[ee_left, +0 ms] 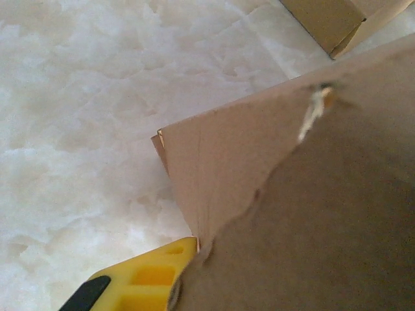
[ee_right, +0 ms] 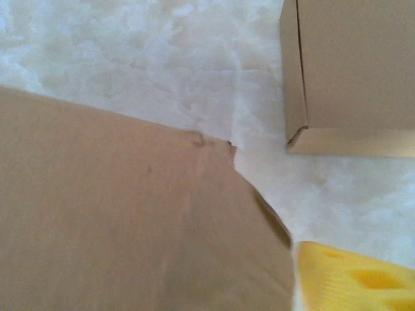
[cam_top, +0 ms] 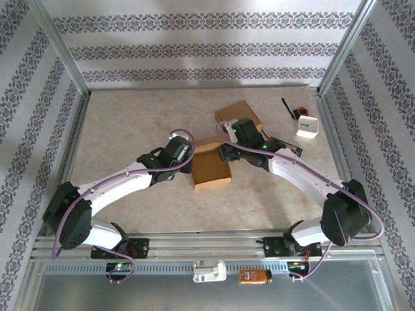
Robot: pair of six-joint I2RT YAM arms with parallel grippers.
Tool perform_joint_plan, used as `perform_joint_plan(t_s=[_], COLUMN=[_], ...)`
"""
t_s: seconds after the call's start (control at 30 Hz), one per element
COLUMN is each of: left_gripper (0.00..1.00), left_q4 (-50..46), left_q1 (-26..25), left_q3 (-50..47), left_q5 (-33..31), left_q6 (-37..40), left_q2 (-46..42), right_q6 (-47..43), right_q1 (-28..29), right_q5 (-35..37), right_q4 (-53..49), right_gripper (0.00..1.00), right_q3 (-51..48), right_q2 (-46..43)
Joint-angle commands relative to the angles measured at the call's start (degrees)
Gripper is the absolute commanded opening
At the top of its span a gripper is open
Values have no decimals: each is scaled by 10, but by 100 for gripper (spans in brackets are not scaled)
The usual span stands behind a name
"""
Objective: Fold the paper box
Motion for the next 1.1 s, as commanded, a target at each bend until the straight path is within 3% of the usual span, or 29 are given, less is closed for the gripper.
perform_joint_plan(t_s=[0.0, 0.17, 0.27, 0.5, 0.8, 1.07], left_gripper=[13, 13, 13, 12, 12, 17], left_q4=[-6, -7, 29, 84, 94, 108], left_q1=[5, 5, 5, 5, 5, 5], left_q3=[19, 25, 21, 19, -13, -66], left_q5=[6, 7, 38, 76, 78, 127], left_q6=[11, 1, -14, -39, -72, -103], left_q2=[10, 13, 19, 42, 50, 59], right_q6=[-19, 1, 41, 101, 55, 66], right_q1=[-8, -7, -5, 5, 35, 54], right_q5=[-20, -29, -45, -61, 36, 49], right_q4=[27, 33, 50, 70, 103, 123], right_gripper=[51, 23, 16, 13, 13, 16], right_q3=[18, 11, -5, -20, -78, -137], right_q2=[13, 16, 9, -2, -11, -40])
